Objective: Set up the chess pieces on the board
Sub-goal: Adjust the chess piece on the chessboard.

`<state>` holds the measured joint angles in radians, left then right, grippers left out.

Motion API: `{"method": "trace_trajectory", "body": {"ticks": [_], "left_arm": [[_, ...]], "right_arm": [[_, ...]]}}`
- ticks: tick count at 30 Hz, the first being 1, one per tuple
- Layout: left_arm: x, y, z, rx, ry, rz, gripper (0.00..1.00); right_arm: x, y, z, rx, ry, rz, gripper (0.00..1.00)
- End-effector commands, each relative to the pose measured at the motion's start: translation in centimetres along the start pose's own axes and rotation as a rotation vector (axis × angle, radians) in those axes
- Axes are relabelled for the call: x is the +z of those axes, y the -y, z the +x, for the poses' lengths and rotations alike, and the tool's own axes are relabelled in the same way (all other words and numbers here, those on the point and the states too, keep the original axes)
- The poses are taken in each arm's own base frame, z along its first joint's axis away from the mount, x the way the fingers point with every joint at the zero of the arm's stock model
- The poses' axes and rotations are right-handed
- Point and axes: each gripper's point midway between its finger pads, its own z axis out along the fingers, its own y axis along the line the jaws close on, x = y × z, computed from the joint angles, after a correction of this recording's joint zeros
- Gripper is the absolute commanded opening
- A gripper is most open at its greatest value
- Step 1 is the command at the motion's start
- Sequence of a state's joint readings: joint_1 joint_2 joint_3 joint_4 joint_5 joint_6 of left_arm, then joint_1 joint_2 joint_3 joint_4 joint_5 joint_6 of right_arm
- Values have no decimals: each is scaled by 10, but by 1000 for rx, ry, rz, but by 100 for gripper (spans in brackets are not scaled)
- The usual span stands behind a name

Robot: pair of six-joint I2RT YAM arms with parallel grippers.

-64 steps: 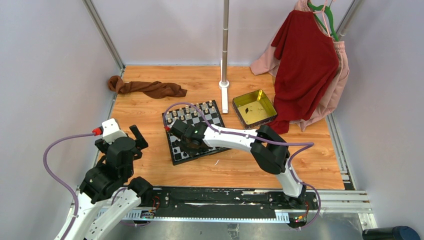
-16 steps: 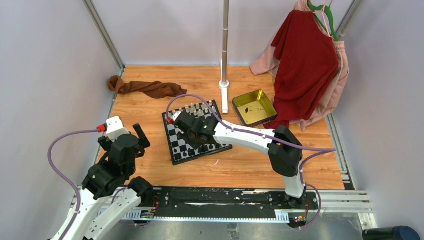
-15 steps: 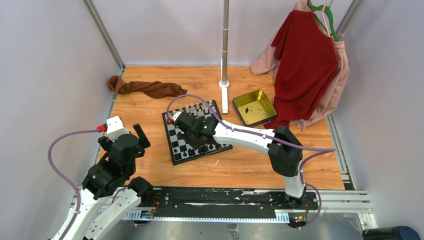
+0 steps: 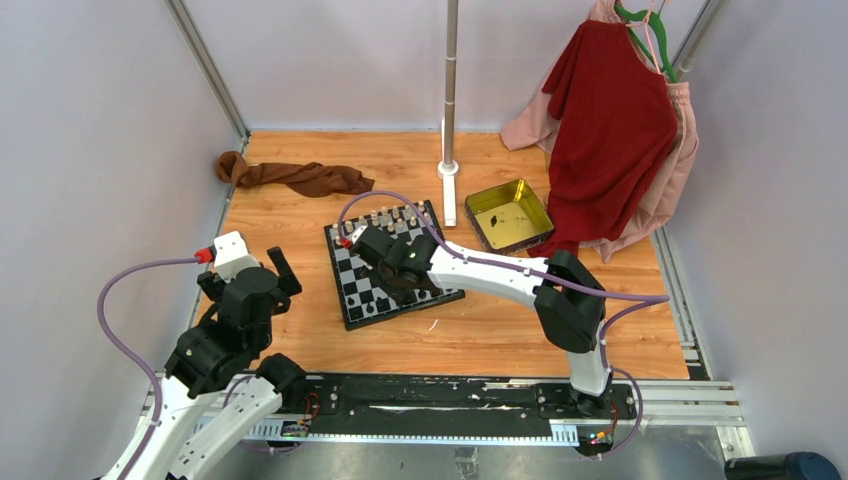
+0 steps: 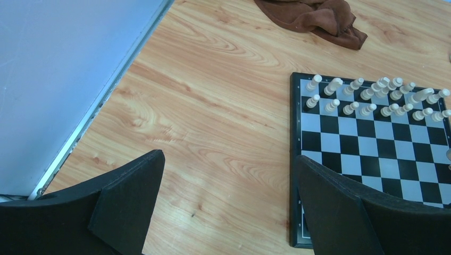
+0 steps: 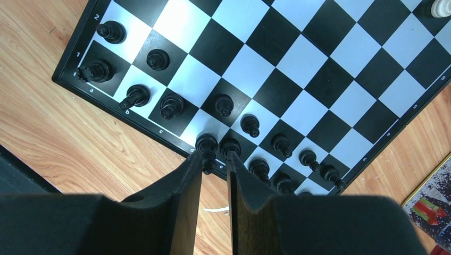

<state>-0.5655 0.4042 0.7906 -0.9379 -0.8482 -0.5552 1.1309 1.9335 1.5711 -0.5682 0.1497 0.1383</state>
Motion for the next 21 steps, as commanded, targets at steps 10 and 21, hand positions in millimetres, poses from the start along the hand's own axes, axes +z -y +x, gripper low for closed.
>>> {"method": "trace_trajectory", "body": {"ticks": [10, 21], "left_arm": [[2, 3, 0, 2, 5, 4, 99], [2, 4, 0, 7, 2, 6, 99]], "right_arm": [[-3, 5, 14, 28, -34, -2, 28], [-3, 3, 19, 29, -44, -10, 29]]}}
